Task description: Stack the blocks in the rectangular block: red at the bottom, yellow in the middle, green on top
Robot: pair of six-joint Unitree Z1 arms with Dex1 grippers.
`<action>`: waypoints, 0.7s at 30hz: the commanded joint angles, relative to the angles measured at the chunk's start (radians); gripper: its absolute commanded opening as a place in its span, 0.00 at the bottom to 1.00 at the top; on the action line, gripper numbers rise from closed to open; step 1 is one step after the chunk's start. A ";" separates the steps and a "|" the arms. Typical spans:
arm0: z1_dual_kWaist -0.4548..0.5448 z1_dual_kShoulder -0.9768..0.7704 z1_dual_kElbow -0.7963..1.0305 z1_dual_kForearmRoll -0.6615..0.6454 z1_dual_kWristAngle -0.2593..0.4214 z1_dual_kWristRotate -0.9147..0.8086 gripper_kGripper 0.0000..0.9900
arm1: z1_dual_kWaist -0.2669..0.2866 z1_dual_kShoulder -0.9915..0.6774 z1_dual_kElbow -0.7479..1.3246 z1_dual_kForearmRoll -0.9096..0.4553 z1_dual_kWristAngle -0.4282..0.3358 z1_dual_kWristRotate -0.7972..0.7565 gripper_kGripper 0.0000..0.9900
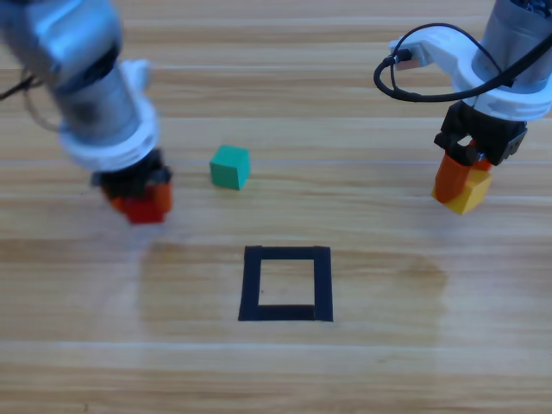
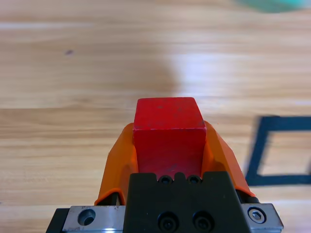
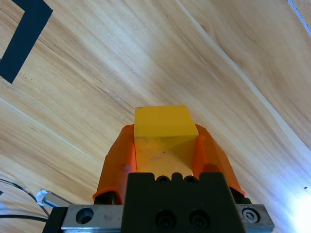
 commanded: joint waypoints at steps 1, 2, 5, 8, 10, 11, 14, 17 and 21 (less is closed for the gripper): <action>-0.247 0.109 -0.158 0.108 0.037 -0.038 0.00 | 0.016 -0.023 0.028 -0.001 0.019 0.009 0.00; -0.267 0.123 -0.166 0.110 0.037 -0.047 0.00 | 0.019 -0.027 0.030 -0.006 0.019 0.010 0.00; -0.322 0.173 -0.187 0.110 0.031 -0.093 0.00 | 0.033 -0.032 0.030 -0.012 0.019 0.013 0.00; -0.368 0.212 -0.196 0.111 0.025 -0.144 0.00 | 0.036 -0.032 0.031 -0.015 0.019 0.015 0.00; -0.391 0.230 -0.204 0.111 0.024 -0.181 0.00 | 0.036 -0.033 0.035 -0.017 0.019 0.015 0.00; -0.400 0.239 -0.212 0.111 0.020 -0.195 0.00 | 0.036 -0.035 0.039 -0.021 0.019 0.015 0.00; -0.417 0.259 -0.233 0.111 0.016 -0.234 0.00 | 0.036 -0.033 0.050 -0.032 0.016 0.015 0.00; -0.423 0.265 -0.250 0.111 0.013 -0.256 0.00 | 0.036 -0.033 0.053 -0.033 0.016 0.015 0.00; -0.426 0.276 -0.271 0.111 0.007 -0.274 0.00 | 0.036 -0.033 0.058 -0.033 0.016 0.015 0.00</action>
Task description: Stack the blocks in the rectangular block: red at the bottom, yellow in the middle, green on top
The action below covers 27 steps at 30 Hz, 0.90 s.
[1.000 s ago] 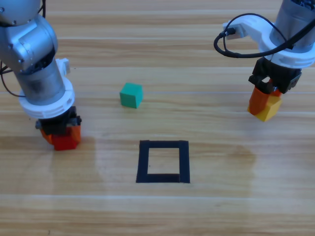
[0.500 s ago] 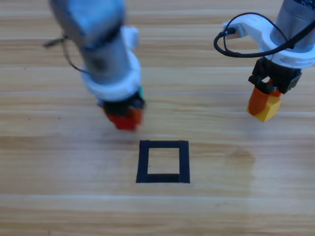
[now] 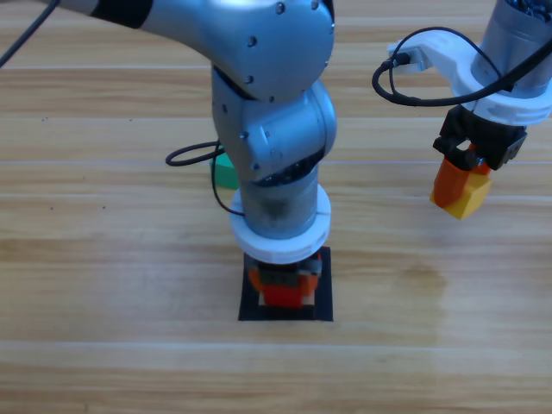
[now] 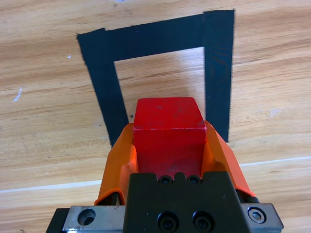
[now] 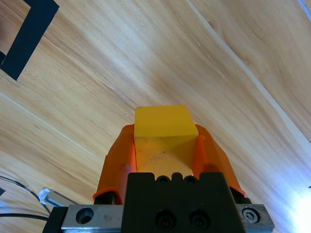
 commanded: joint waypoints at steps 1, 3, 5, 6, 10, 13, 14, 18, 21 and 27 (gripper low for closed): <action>-0.022 0.061 -0.030 0.010 -0.018 -0.035 0.00 | 0.023 -0.016 0.029 -0.018 0.018 0.004 0.00; -0.022 0.078 -0.050 0.014 -0.020 -0.041 0.00 | 0.023 -0.016 0.031 -0.018 0.018 0.004 0.00; -0.022 0.099 -0.068 0.027 -0.025 -0.048 0.00 | 0.023 -0.016 0.034 -0.018 0.018 0.004 0.00; -0.022 0.106 -0.073 0.027 -0.028 -0.050 0.00 | 0.023 -0.016 0.036 -0.019 0.018 0.004 0.00; -0.022 0.115 -0.079 0.029 -0.041 -0.050 0.00 | 0.023 -0.016 0.037 -0.019 0.018 0.004 0.00; -0.021 0.112 -0.074 0.029 -0.046 -0.050 0.00 | 0.023 -0.016 0.037 -0.019 0.019 0.004 0.00; -0.019 0.112 -0.073 0.029 -0.046 -0.050 0.00 | 0.023 -0.016 0.037 -0.019 0.019 0.004 0.00; -0.007 0.106 -0.062 0.029 -0.044 -0.047 0.00 | 0.023 -0.016 0.037 -0.021 0.022 0.004 0.00; 0.004 0.098 -0.050 0.029 -0.044 -0.041 0.00 | 0.023 -0.016 0.039 -0.022 0.026 0.004 0.00; 0.022 0.079 -0.032 0.029 -0.041 -0.031 0.00 | 0.023 -0.015 0.039 -0.024 0.026 0.003 0.00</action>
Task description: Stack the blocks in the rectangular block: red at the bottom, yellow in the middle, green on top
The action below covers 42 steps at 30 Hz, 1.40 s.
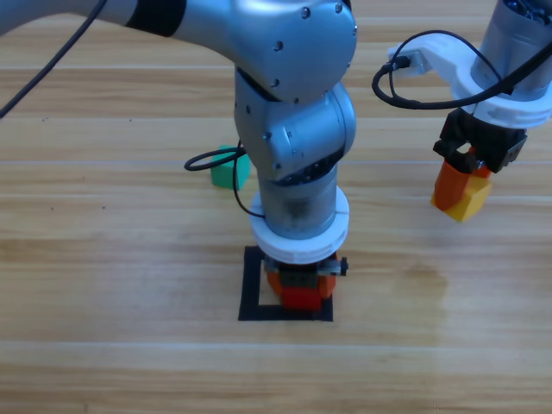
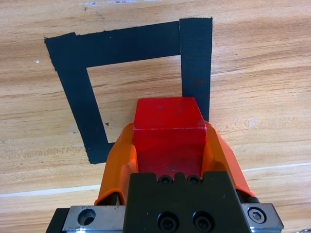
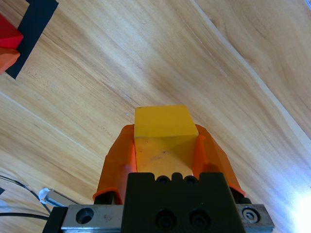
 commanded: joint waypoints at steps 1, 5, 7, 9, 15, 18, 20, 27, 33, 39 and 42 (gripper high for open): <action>0.027 0.021 0.053 0.005 -0.007 0.008 0.00 | 0.022 -0.015 0.030 -0.022 0.024 0.003 0.00; 0.036 0.004 0.063 0.005 -0.004 0.017 0.00 | 0.022 -0.012 0.030 -0.022 0.026 0.003 0.00; 0.038 0.007 0.062 0.005 -0.004 0.017 0.00 | 0.022 -0.010 0.030 -0.022 0.026 0.003 0.00; 0.038 0.011 0.060 0.005 -0.006 0.017 0.00 | 0.022 -0.010 0.030 -0.022 0.026 0.003 0.00; 0.038 0.017 0.040 0.005 -0.007 0.019 0.00 | 0.022 -0.010 0.031 -0.022 0.024 0.003 0.00; 0.038 0.024 0.023 0.005 -0.006 0.014 0.00 | 0.022 -0.010 0.031 -0.022 0.024 0.003 0.00; 0.038 0.032 0.016 0.003 -0.006 0.010 0.00 | 0.022 -0.010 0.031 -0.022 0.024 0.003 0.00; 0.041 0.054 0.003 0.005 -0.021 -0.007 0.00 | 0.022 -0.010 0.030 -0.027 0.024 0.014 0.00; 0.046 0.057 0.011 0.016 -0.029 -0.018 0.02 | 0.022 -0.007 0.025 -0.027 0.026 0.014 0.00; 0.058 0.046 0.007 0.037 -0.024 -0.023 0.02 | 0.022 0.002 0.025 -0.027 0.026 0.014 0.00; 0.067 0.044 0.007 0.040 -0.023 -0.020 0.02 | 0.022 0.002 0.024 -0.027 0.026 0.014 0.00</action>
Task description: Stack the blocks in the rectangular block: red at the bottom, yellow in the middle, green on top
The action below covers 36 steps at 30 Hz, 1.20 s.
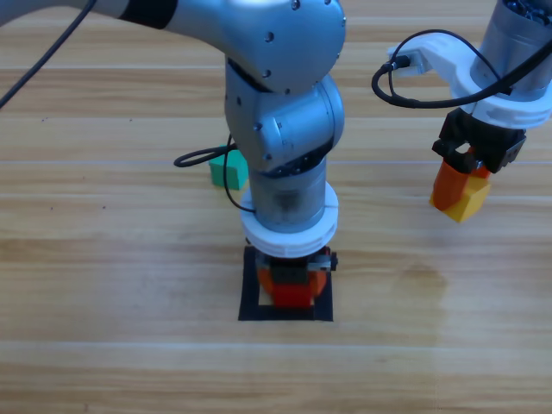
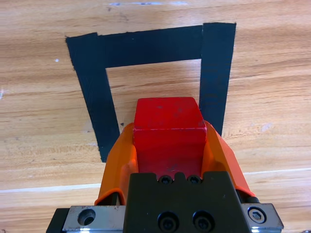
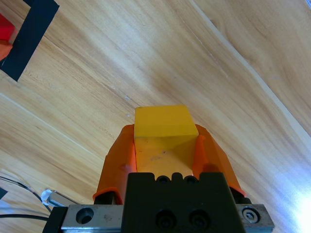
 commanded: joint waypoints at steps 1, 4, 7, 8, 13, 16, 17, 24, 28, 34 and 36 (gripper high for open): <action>0.042 0.047 0.008 0.016 -0.006 -0.010 0.02 | 0.022 0.002 0.023 -0.022 0.021 0.001 0.00; 0.042 0.047 0.006 0.016 -0.006 -0.009 0.02 | 0.022 0.004 0.021 -0.023 0.021 0.001 0.00; 0.042 0.048 0.001 0.016 -0.006 -0.009 0.02 | 0.022 0.004 0.023 -0.025 0.021 0.001 0.00; 0.042 0.050 -0.002 0.016 -0.007 -0.009 0.02 | 0.022 0.004 0.023 -0.025 0.021 0.001 0.00; 0.042 0.059 -0.008 0.016 -0.007 -0.010 0.03 | 0.022 0.005 0.021 -0.025 0.021 0.001 0.00; 0.042 0.064 -0.012 0.017 -0.007 -0.012 0.03 | 0.022 0.007 0.021 -0.025 0.021 0.001 0.00; 0.042 0.067 -0.020 0.021 -0.007 -0.012 0.03 | 0.022 0.005 0.021 -0.025 0.021 0.001 0.00; 0.034 0.070 -0.061 0.054 -0.001 -0.032 0.21 | 0.022 0.011 0.021 -0.025 0.018 0.001 0.00; 0.021 0.068 -0.097 0.086 0.005 -0.039 0.99 | 0.022 0.011 0.021 -0.025 0.017 0.001 0.00; 0.022 0.047 -0.087 0.103 0.013 -0.035 1.00 | 0.022 0.011 0.023 -0.025 0.017 0.001 0.00; 0.022 0.033 -0.083 0.108 0.017 -0.033 1.00 | 0.022 0.011 0.023 -0.025 0.017 0.001 0.00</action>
